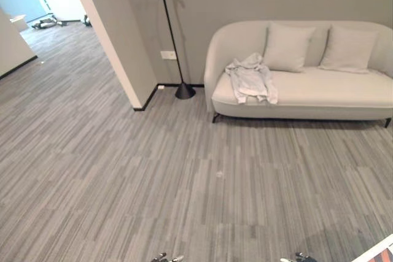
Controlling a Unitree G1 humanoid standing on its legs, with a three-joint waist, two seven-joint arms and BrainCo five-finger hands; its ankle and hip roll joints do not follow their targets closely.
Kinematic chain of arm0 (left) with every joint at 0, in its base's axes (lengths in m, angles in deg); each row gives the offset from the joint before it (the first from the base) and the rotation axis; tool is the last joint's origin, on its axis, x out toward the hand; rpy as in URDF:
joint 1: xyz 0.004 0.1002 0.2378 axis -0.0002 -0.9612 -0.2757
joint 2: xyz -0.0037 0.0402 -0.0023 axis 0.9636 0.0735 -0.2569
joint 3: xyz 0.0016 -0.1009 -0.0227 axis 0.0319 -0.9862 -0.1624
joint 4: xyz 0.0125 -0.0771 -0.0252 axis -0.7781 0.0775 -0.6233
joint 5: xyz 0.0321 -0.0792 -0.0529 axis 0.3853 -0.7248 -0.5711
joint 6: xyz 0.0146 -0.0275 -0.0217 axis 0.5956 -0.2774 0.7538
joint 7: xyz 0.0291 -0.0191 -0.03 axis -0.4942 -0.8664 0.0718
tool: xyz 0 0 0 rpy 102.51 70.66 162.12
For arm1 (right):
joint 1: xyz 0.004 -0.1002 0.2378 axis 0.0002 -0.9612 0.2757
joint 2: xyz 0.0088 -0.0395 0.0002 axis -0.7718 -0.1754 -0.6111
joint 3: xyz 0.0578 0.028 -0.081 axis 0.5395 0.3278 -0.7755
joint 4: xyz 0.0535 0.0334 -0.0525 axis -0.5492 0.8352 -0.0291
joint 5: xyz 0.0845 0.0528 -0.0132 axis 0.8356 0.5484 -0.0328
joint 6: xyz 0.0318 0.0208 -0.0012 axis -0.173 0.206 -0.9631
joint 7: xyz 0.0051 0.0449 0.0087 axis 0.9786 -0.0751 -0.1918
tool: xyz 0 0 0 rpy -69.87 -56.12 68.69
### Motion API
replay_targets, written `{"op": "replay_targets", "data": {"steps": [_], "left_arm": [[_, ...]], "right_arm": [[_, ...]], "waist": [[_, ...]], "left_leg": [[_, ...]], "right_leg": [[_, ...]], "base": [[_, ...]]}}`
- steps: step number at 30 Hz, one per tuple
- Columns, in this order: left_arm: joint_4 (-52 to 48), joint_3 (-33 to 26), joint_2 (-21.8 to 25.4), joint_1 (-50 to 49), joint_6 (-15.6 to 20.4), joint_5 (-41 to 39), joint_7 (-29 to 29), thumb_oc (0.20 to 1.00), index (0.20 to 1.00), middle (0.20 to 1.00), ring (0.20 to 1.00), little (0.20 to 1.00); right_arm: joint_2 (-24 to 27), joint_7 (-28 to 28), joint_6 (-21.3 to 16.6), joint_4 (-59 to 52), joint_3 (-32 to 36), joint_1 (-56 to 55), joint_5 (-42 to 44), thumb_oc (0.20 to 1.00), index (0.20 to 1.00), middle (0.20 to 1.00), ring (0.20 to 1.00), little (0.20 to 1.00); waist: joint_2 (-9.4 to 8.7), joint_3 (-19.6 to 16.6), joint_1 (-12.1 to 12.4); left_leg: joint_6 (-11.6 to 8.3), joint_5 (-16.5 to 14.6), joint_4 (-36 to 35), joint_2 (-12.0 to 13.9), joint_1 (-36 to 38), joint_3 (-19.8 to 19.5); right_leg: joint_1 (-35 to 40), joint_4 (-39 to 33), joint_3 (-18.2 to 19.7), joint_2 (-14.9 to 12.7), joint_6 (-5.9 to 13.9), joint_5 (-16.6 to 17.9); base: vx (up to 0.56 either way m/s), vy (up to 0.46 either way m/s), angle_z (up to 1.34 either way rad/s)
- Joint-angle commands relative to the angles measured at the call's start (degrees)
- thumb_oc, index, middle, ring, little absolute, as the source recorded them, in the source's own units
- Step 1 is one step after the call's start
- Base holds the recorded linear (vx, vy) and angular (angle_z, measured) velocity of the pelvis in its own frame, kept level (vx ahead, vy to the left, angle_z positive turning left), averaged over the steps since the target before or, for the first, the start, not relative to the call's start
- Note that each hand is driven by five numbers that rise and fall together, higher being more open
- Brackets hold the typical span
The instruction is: Hang the clothes on the sofa on the clothes rack.
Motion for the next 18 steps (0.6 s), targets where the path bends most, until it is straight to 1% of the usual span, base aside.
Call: {"op": "replay_targets", "data": {"steps": [1, 18], "left_arm": [[2.3, 0.1, 0.6, 3.8, 1.9, 1.6, 0.4, 1.0, 1.0, 1.0, 1.0, 1.0], [1.8, 1.3, 0.5, 4.2, 2.2, 2.5, 0.4, 1.0, 1.0, 1.0, 1.0, 1.0]], "right_arm": [[0.7, -0.8, -0.9, -0.1, -0.9, 1.6, 1.2, 1.0, 1.0, 1.0, 1.0, 1.0], [0.7, -1.0, -1.1, -0.3, -0.8, 1.5, 1.9, 1.0, 1.0, 1.0, 1.0, 1.0]], "waist": [[-2.13, -0.1, -0.2], [-2.08, -0.1, -0.5]], "left_leg": [[-3.79, -1.7, -1.3, 3.9, 2.0, -4.3], [-3.68, -2.2, -1.3, 4.0, 2.3, -3.7]], "right_leg": [[-0.5, -1.9, 1.5, -7.0, 7.63, 4.0], [-0.4, -1.9, 2.1, -7.2, 7.87, 4.0]], "base": [[0.0, 0.0, 0.0], [0.0, 0.002, -0.02]]}}
